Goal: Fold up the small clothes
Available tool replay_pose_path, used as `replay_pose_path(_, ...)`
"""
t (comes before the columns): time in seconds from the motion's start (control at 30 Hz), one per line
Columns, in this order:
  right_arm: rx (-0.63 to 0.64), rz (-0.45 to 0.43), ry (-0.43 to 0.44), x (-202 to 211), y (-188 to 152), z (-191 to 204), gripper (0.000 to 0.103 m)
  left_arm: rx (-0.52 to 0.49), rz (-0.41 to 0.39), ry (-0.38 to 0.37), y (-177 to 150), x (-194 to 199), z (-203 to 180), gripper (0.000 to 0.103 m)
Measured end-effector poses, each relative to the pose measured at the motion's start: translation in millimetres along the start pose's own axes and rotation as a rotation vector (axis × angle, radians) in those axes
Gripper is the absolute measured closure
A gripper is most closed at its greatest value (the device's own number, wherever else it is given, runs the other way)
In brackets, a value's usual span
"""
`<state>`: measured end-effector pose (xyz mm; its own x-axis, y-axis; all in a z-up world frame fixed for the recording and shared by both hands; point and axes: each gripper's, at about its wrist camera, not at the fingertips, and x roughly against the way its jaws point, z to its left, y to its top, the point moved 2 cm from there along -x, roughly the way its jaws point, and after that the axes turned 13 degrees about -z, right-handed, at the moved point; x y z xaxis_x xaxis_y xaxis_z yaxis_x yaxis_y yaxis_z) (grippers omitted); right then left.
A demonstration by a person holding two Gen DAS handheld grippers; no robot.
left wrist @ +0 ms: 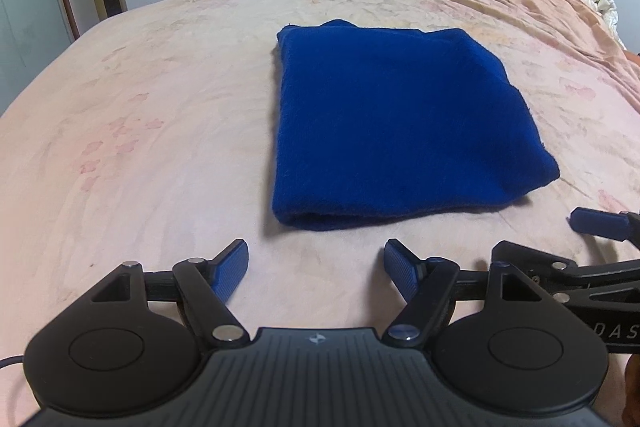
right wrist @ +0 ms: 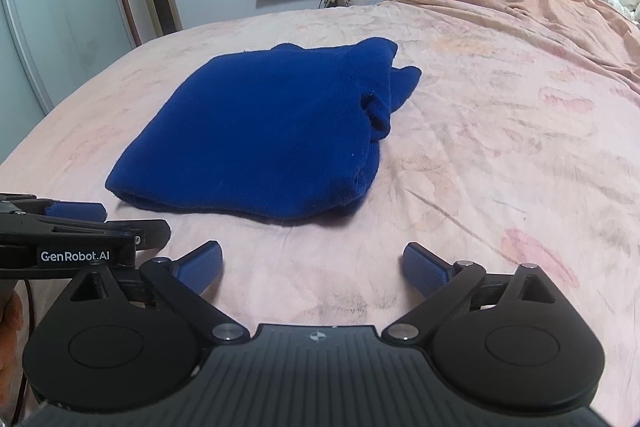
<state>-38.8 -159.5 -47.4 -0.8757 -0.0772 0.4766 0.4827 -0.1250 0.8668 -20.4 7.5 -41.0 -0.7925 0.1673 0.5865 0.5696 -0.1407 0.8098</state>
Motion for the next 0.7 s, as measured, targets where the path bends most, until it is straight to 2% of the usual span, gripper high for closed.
replay_pose_path(0.07, 0.008, 0.001, -0.007, 1, -1, 1, 0.003, -0.023, -0.003, 0.019, -2, 2, 0, 0.028)
replay_pose_path(0.17, 0.017, 0.006, -0.017, 2, -2, 3, 0.001, -0.044, -0.007, 0.031, -6, 3, 1, 0.019)
replay_pose_path(0.33, 0.032, 0.018, -0.043, 0, -4, 3, 0.0, -0.007, -0.015, 0.032, -11, 2, 8, 0.018)
replay_pose_path(0.47, 0.053, 0.029, -0.054, -3, -7, 5, 0.0, 0.001, -0.025, 0.051, -15, 0, 12, 0.008)
replay_pose_path(0.7, 0.046, 0.023, -0.067, -5, -9, 5, 0.0, 0.023, -0.01, 0.051, -14, -2, 14, 0.005)
